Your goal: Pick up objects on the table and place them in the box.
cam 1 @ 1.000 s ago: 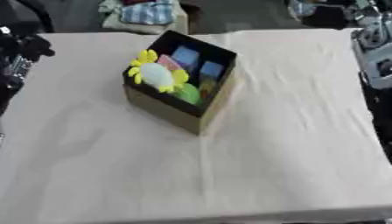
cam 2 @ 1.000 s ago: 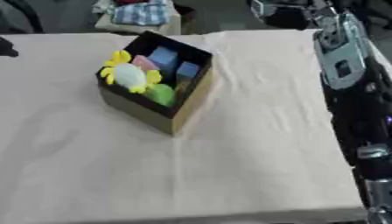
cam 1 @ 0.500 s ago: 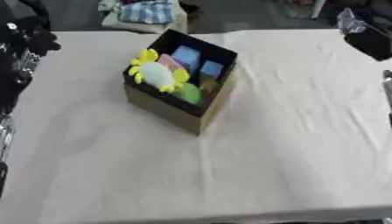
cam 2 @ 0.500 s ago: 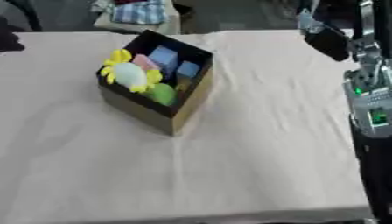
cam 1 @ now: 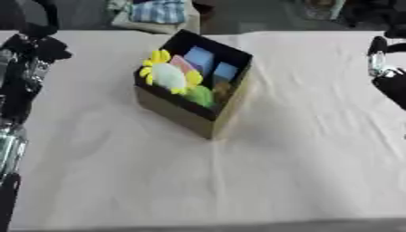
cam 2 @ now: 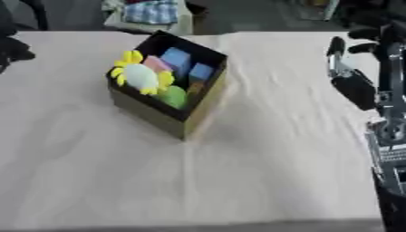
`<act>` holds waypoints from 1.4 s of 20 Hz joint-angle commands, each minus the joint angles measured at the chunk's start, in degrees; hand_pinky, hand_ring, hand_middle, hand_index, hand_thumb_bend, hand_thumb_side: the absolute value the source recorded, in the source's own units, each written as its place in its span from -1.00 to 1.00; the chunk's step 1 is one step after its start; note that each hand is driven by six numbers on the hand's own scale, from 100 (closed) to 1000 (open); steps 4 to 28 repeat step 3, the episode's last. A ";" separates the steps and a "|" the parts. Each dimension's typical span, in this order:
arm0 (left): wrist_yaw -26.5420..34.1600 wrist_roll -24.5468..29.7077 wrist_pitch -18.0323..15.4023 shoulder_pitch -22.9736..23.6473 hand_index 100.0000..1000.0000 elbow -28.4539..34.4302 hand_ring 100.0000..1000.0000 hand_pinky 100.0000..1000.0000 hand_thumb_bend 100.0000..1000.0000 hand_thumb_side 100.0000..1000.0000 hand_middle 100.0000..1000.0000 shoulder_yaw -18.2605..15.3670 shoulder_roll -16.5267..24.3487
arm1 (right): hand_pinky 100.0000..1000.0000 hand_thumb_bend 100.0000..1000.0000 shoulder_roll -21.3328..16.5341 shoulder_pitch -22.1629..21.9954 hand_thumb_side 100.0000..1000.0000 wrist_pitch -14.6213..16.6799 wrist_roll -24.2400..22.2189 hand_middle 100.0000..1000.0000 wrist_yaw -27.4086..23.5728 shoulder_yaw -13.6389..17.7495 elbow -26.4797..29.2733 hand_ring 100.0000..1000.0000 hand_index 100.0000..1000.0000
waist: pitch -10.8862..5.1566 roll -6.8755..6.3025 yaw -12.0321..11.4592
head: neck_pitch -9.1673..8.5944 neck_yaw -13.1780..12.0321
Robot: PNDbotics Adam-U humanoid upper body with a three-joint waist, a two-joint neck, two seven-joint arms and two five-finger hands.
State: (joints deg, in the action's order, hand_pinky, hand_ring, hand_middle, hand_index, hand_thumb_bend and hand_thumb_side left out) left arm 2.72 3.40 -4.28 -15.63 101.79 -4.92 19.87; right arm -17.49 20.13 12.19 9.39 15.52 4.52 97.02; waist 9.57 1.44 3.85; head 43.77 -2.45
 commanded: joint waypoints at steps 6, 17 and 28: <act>-0.10 -0.32 -0.13 -0.79 0.52 0.97 0.15 0.48 -0.17 0.24 0.06 -0.74 0.08 | 0.12 -0.87 -1.26 0.38 -0.38 -0.03 -2.33 0.45 -6.54 1.01 1.97 0.37 0.62 | 0.17 -0.40 -1.21 | -0.36 -0.80; -0.10 -0.32 -0.13 -0.79 0.52 0.97 0.15 0.48 -0.17 0.24 0.06 -0.74 0.08 | 0.12 -0.87 -1.26 0.38 -0.38 -0.03 -2.33 0.45 -6.54 1.01 1.97 0.37 0.62 | 0.17 -0.40 -1.21 | -0.36 -0.80; -0.10 -0.32 -0.13 -0.79 0.52 0.97 0.15 0.48 -0.17 0.24 0.06 -0.74 0.08 | 0.12 -0.87 -1.26 0.38 -0.38 -0.03 -2.33 0.45 -6.54 1.01 1.97 0.37 0.62 | 0.17 -0.40 -1.21 | -0.36 -0.80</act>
